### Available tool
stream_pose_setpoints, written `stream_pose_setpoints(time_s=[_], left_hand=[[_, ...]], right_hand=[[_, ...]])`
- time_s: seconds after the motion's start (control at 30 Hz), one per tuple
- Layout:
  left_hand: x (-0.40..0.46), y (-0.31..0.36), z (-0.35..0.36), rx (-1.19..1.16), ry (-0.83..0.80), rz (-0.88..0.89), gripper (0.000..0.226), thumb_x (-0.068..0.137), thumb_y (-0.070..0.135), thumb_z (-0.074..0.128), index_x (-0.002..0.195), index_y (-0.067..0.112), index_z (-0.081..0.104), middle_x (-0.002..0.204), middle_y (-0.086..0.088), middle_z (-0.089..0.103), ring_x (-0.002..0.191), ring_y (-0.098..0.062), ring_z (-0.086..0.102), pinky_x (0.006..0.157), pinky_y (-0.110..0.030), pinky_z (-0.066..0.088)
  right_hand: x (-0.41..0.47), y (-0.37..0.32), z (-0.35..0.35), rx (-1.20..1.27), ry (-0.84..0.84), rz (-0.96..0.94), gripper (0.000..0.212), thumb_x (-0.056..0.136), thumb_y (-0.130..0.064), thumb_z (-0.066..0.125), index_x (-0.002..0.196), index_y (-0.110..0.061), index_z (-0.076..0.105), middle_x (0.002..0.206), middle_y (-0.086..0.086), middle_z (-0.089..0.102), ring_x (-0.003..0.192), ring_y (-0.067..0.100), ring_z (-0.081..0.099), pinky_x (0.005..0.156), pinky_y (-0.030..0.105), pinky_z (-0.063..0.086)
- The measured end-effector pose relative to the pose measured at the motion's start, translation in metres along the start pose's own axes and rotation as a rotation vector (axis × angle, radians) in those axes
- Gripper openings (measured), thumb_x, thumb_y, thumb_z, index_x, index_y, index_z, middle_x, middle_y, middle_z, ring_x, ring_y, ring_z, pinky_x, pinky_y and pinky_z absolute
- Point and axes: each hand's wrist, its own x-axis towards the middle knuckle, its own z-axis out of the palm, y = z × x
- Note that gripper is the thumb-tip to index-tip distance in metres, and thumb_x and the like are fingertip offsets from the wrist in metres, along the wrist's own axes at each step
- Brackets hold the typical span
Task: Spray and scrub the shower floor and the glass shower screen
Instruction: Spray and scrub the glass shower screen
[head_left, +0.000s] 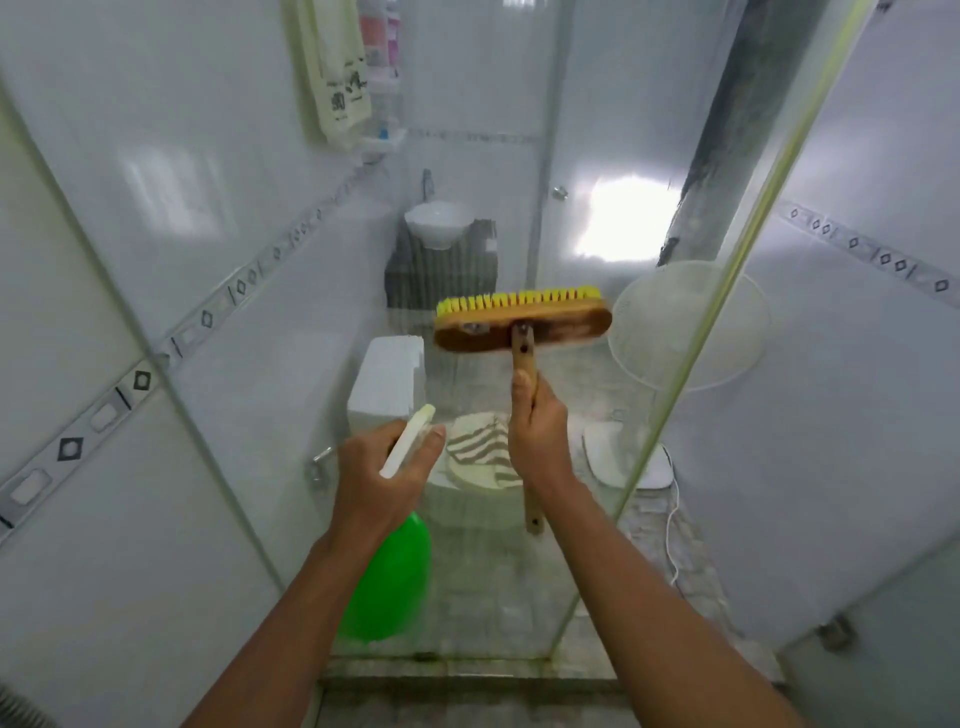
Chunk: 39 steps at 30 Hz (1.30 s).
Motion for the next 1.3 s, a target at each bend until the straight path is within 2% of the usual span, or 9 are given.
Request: stream_pose_setpoints(time_s=[0.07, 0.17, 0.3, 0.43, 0.53, 0.77, 0.87, 1.03, 1.3], left_hand=[[0.004, 0.005, 0.009, -0.02, -0.021, 0.004, 0.055, 0.087, 0.061, 0.064, 0.07, 0.009, 0.074, 0.058, -0.008, 0.068, 0.053, -0.028, 0.065, 0.048, -0.046, 0.051], [0.007, 0.013, 0.028, -0.063, -0.053, -0.003, 0.059, 0.086, 0.061, 0.065, 0.061, 0.008, 0.069, 0.054, -0.013, 0.064, 0.049, -0.031, 0.06, 0.046, -0.046, 0.048], [0.008, 0.019, 0.05, -0.108, -0.102, -0.038, 0.053, 0.085, 0.053, 0.075, 0.048, 0.021, 0.055, 0.043, 0.007, 0.047, 0.042, -0.006, 0.042, 0.044, -0.028, 0.034], [0.005, 0.018, 0.059, -0.131, -0.123, 0.034, 0.038, 0.09, 0.042, 0.073, 0.064, 0.015, 0.071, 0.053, -0.003, 0.063, 0.047, -0.011, 0.056, 0.048, -0.038, 0.045], [0.002, 0.012, 0.068, -0.144, -0.101, 0.007, 0.049, 0.091, 0.047, 0.07, 0.059, 0.011, 0.068, 0.051, -0.009, 0.06, 0.043, -0.014, 0.053, 0.045, -0.039, 0.043], [-0.021, -0.019, 0.06, -0.139, -0.012, -0.075, 0.06, 0.089, 0.057, 0.064, 0.06, 0.003, 0.066, 0.053, -0.017, 0.061, 0.045, -0.029, 0.055, 0.043, -0.038, 0.042], [-0.034, -0.034, 0.056, -0.12, -0.001, -0.061, 0.057, 0.092, 0.05, 0.063, 0.062, 0.002, 0.066, 0.053, -0.017, 0.06, 0.046, -0.024, 0.055, 0.045, -0.037, 0.041], [-0.042, -0.061, 0.038, -0.063, 0.078, -0.127, 0.06, 0.092, 0.05, 0.063, 0.066, -0.004, 0.066, 0.059, -0.024, 0.062, 0.053, -0.036, 0.057, 0.05, -0.046, 0.042], [-0.061, -0.096, 0.009, -0.102, 0.2, -0.258, 0.057, 0.092, 0.052, 0.066, 0.079, -0.003, 0.072, 0.072, -0.03, 0.066, 0.059, -0.048, 0.062, 0.046, -0.054, 0.055]], right_hand=[[0.044, -0.044, -0.025, 0.054, 0.055, -0.055, 0.031, 0.106, -0.035, 0.036, 0.078, -0.027, 0.047, 0.058, -0.01, 0.042, 0.048, 0.002, 0.041, 0.046, 0.021, 0.035], [0.092, -0.079, -0.063, 0.073, 0.168, -0.079, 0.041, 0.104, -0.047, 0.032, 0.071, -0.024, 0.041, 0.059, 0.001, 0.04, 0.05, 0.014, 0.042, 0.046, 0.032, 0.038], [0.105, -0.089, -0.092, 0.142, 0.148, -0.016, 0.044, 0.1, -0.054, 0.03, 0.076, -0.02, 0.044, 0.062, 0.007, 0.042, 0.051, 0.022, 0.041, 0.048, 0.032, 0.039], [0.097, -0.092, -0.104, 0.277, 0.145, 0.058, 0.036, 0.103, -0.038, 0.031, 0.09, -0.01, 0.049, 0.063, 0.016, 0.045, 0.047, 0.026, 0.039, 0.041, 0.031, 0.038], [0.093, -0.083, -0.099, 0.325, 0.175, 0.14, 0.041, 0.103, -0.048, 0.032, 0.085, -0.013, 0.045, 0.06, 0.011, 0.037, 0.045, 0.021, 0.034, 0.041, 0.028, 0.034], [0.024, 0.028, -0.043, -0.03, 0.052, 0.007, 0.031, 0.103, -0.046, 0.036, 0.077, -0.031, 0.046, 0.059, -0.008, 0.043, 0.053, 0.009, 0.044, 0.051, 0.033, 0.037], [-0.045, 0.103, -0.018, -0.095, -0.103, 0.14, 0.039, 0.097, -0.06, 0.038, 0.091, -0.027, 0.057, 0.065, -0.013, 0.051, 0.061, 0.002, 0.049, 0.06, 0.03, 0.04], [-0.107, 0.18, -0.004, -0.187, -0.221, 0.343, 0.055, 0.086, -0.08, 0.035, 0.082, -0.028, 0.054, 0.062, -0.008, 0.051, 0.057, 0.011, 0.049, 0.056, 0.037, 0.043], [-0.038, 0.053, 0.066, -0.092, -0.252, -0.019, 0.037, 0.098, -0.045, 0.051, 0.094, -0.01, 0.061, 0.066, 0.002, 0.059, 0.06, 0.021, 0.057, 0.054, 0.036, 0.043]])
